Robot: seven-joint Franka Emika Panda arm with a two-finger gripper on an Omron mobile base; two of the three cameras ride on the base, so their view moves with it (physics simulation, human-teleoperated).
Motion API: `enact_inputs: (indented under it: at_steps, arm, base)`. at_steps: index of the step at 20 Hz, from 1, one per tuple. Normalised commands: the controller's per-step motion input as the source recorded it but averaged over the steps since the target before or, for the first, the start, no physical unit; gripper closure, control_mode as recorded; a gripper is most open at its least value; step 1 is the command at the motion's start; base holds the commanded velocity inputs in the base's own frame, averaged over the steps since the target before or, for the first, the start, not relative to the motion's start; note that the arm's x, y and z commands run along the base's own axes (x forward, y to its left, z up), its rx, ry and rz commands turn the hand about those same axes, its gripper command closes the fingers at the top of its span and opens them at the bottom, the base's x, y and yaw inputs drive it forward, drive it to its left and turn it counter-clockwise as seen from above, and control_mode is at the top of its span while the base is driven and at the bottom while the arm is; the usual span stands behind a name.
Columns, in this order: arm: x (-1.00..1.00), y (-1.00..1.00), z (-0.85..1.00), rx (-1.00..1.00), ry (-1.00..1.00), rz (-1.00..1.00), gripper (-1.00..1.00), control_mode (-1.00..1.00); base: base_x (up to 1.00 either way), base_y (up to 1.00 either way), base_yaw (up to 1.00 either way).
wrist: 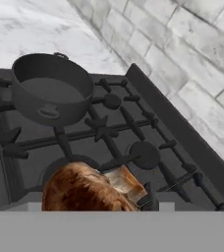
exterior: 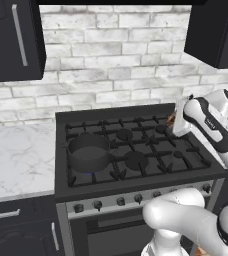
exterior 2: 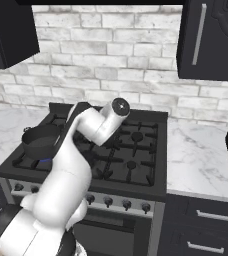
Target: Turn on the burner for the pot on the stove. Wait thirty seconds for the pot to heat up. Then add the mushroom to the pot.
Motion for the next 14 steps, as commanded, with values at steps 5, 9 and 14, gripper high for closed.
enact_inputs:
  at_steps: [5,9,14]
  arm:
    - [0.00,0.56,0.00,0.00,0.16,0.00,1.00,-1.00]
    - [0.00,0.63,0.00,0.00,0.02,0.00,1.00,-1.00]
    - [0.00,0.62,0.00,0.00,0.00,0.00,1.00,-1.00]
  base:
    - [0.00,0.00,0.00]
    - [0.00,0.00,0.00]
    - [0.00,0.00,0.00]
